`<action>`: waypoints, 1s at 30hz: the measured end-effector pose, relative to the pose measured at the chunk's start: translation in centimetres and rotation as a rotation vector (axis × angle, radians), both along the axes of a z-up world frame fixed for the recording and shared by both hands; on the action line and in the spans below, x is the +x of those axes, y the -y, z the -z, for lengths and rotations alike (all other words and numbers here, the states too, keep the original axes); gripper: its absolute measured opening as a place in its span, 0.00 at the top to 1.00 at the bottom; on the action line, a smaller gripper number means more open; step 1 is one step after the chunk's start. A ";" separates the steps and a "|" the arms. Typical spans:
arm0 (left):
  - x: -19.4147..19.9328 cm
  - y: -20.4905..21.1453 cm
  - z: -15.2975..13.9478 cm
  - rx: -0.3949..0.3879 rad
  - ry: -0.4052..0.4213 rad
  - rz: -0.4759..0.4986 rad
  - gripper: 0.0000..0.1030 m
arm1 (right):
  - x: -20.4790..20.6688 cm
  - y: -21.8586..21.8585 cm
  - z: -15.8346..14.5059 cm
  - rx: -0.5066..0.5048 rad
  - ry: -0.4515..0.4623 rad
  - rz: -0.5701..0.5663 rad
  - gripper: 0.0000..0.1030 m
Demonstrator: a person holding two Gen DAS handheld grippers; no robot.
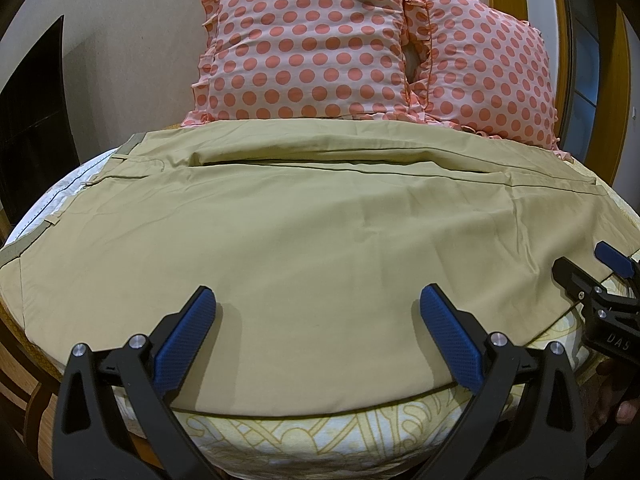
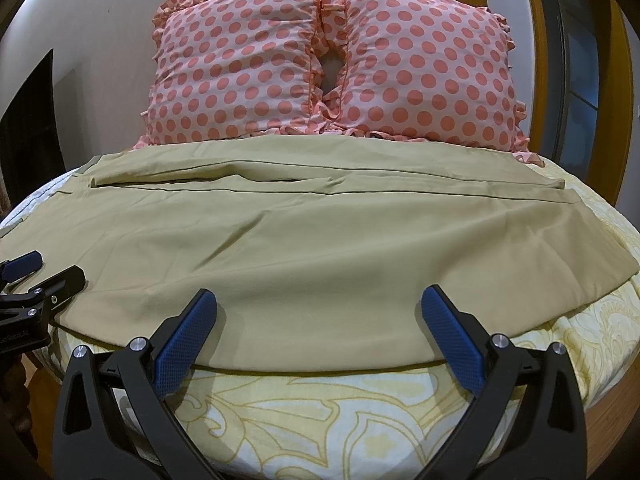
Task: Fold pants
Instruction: 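Reach the right tool to the pants leg hem and grasp it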
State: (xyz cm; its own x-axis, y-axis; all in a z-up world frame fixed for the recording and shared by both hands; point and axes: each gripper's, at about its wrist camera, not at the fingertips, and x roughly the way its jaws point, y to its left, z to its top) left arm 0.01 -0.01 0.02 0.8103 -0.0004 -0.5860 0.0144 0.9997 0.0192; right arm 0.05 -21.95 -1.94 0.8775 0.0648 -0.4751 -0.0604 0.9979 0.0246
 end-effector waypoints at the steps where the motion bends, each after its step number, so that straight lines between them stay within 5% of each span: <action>1: 0.0 0.0 0.0 0.000 0.000 0.001 0.02 | 0.0 -0.1 0.0 -0.001 0.002 0.000 0.01; 10: 0.1 -0.1 -0.5 -0.002 -0.020 0.014 0.02 | 1.3 0.9 -0.8 0.006 -0.072 -0.071 0.01; 15: 0.8 -1.8 -2.6 0.006 0.028 -0.058 0.02 | 5.1 6.6 -6.5 0.078 -0.012 0.046 0.01; 18: 1.7 -2.6 -3.9 0.003 0.058 -0.099 0.02 | 11.3 10.8 -8.9 0.145 -0.074 0.162 0.01; 23: 3.5 -3.2 -5.2 -0.031 0.051 -0.114 0.02 | 23.1 16.3 -8.7 0.183 -0.196 0.396 0.01; 27: 4.5 -3.4 -5.4 -0.066 0.034 -0.095 0.02 | 31.6 20.4 -7.0 0.228 -0.291 0.550 0.21; 30: 4.8 -3.6 -5.4 -0.088 0.026 -0.087 0.02 | 35.3 22.8 -5.9 0.242 -0.329 0.667 0.26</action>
State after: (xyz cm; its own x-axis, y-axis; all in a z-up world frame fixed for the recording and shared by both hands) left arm 4.82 3.63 5.39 0.8246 0.0200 -0.5653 -0.0719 0.9950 -0.0697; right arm 35.37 -44.74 3.99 0.5840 -0.2919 -0.7575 0.5984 0.7853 0.1587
